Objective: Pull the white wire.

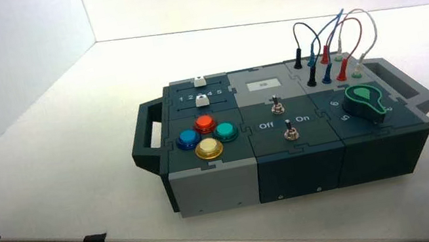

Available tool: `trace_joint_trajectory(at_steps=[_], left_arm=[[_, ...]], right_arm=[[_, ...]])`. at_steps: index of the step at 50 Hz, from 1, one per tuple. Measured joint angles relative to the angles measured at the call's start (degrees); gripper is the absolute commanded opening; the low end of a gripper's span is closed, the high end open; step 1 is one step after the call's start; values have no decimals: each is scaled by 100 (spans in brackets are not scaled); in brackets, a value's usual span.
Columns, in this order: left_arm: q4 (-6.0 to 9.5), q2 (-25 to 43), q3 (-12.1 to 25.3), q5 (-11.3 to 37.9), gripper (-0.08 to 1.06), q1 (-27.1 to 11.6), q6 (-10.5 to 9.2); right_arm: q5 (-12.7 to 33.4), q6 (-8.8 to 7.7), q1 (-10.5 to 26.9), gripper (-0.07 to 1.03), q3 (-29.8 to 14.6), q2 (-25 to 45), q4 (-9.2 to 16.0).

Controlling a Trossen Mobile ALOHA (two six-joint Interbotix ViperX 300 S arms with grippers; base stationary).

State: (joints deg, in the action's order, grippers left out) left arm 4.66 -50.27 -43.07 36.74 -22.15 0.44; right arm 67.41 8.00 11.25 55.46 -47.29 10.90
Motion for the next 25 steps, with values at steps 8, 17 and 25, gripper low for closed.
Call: trace_joint_trajectory(at_steps=[8, 17, 25], left_arm=[[0, -18, 26, 0, -3, 9, 0], [0, -26, 26, 9, -3, 0, 0], [0, -26, 26, 9, -3, 9, 0]], right_arm=[[-281, -9, -18, 37, 0, 281, -202], [-527, -114, -18, 37, -9, 633, -290], [-703, -193, -26, 37, -35, 1099, -290]])
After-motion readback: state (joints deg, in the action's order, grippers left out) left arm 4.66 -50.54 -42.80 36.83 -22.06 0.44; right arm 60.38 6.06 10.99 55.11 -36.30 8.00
